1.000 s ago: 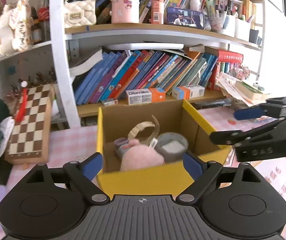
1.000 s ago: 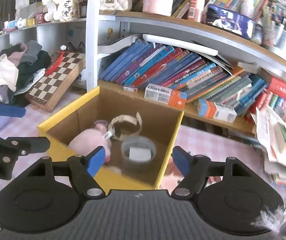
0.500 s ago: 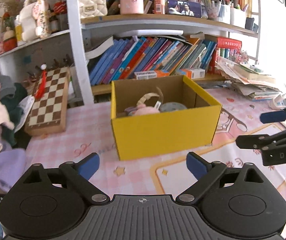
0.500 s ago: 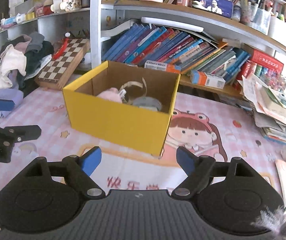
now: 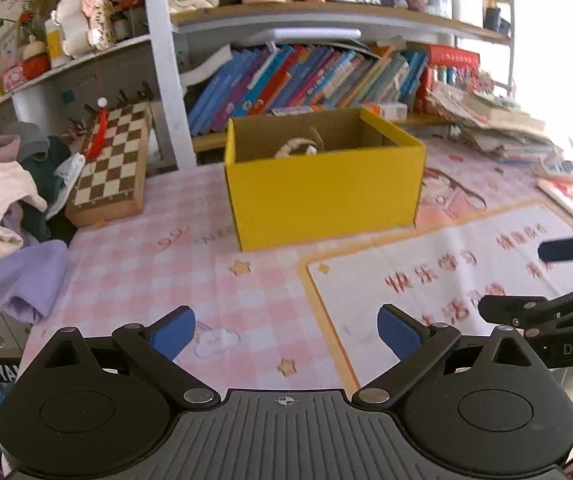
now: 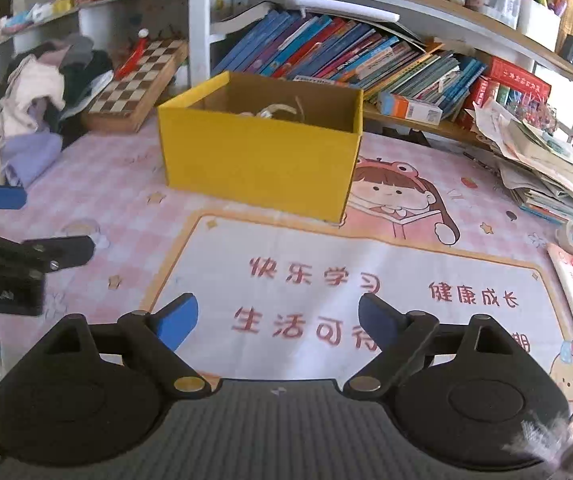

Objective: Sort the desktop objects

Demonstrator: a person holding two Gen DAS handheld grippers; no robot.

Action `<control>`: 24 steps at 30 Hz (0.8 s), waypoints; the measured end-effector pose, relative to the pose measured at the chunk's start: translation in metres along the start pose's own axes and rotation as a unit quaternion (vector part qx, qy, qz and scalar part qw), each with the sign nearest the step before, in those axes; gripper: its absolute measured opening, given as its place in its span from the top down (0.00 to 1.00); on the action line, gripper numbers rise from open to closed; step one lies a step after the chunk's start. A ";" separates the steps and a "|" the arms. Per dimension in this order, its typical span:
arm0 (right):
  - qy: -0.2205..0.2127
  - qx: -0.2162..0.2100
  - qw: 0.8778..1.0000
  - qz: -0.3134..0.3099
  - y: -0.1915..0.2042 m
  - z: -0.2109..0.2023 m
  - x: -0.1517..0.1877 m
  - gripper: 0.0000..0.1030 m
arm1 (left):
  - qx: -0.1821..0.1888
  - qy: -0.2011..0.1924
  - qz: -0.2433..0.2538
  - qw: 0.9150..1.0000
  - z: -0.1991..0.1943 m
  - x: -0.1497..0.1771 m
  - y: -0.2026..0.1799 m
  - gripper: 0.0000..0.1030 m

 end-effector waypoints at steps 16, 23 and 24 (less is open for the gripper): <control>0.023 -0.010 1.000 0.011 0.017 -0.012 0.025 0.11 | 0.003 0.042 -0.001 0.999 -0.011 0.040 -0.004 0.03; 0.023 -0.009 1.000 0.014 0.020 -0.017 0.029 0.11 | 0.010 0.040 -0.008 0.999 -0.018 0.046 -0.003 0.01; 0.023 -0.008 1.000 0.013 0.021 -0.018 0.029 0.11 | 0.010 0.040 -0.009 0.999 -0.018 0.046 -0.002 0.01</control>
Point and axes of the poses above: each gripper's, at about its wrist camera, not at the fingertips, and z roughly the way its jaws point, y to its left, x to its underside, the point moved 9 cm from there along z, roughly the way its jaws point, and after that the axes turned 2 degrees about -x, right-handed, at the moved point
